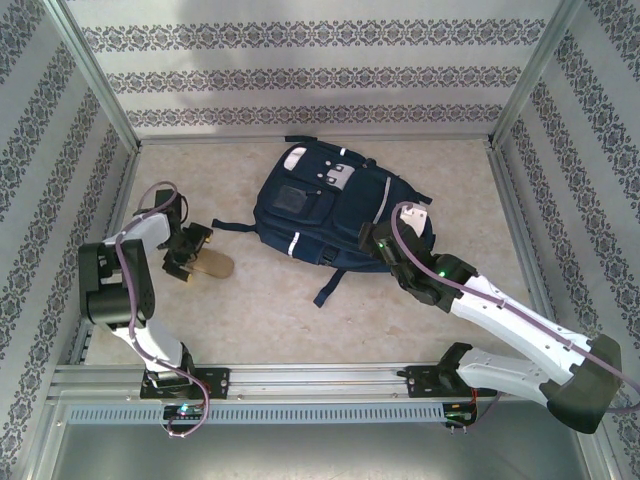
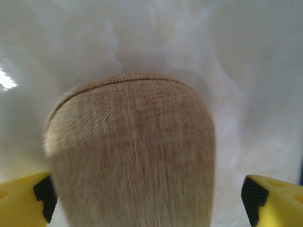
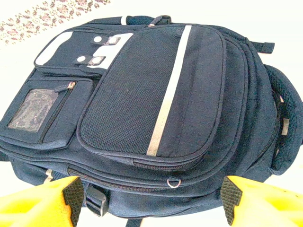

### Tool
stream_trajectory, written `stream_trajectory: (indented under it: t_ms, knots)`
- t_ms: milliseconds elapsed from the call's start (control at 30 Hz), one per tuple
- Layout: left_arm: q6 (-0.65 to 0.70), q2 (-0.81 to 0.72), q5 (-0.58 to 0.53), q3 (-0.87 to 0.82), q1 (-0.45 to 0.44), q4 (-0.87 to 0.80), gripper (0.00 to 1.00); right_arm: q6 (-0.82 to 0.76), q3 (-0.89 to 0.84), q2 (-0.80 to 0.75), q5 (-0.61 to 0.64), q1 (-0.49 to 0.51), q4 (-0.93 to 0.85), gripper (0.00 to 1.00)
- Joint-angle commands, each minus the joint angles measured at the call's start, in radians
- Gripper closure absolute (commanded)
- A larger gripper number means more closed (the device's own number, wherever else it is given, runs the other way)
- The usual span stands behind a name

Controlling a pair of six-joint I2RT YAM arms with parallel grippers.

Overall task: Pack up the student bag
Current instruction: Pick up the glasses case from the middle-left of the table.

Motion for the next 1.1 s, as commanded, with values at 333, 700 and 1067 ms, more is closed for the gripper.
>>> stream_trajectory:
  t_ms: [333, 700, 1067]
  knots:
    - [-0.057, 0.031, 0.043, -0.026, 0.007, 0.045, 0.26, 0.055, 0.0, 0.039, 0.039, 0.01, 0.006, 0.23]
    - [-0.075, -0.129, 0.112, -0.027, 0.001, -0.017, 0.36, -0.096, -0.04, 0.025, -0.19, 0.025, 0.183, 0.24]
    - [-0.225, -0.519, 0.144, -0.12, -0.144, -0.077, 0.39, -0.18, -0.032, 0.2, -0.732, 0.097, 0.511, 0.23]
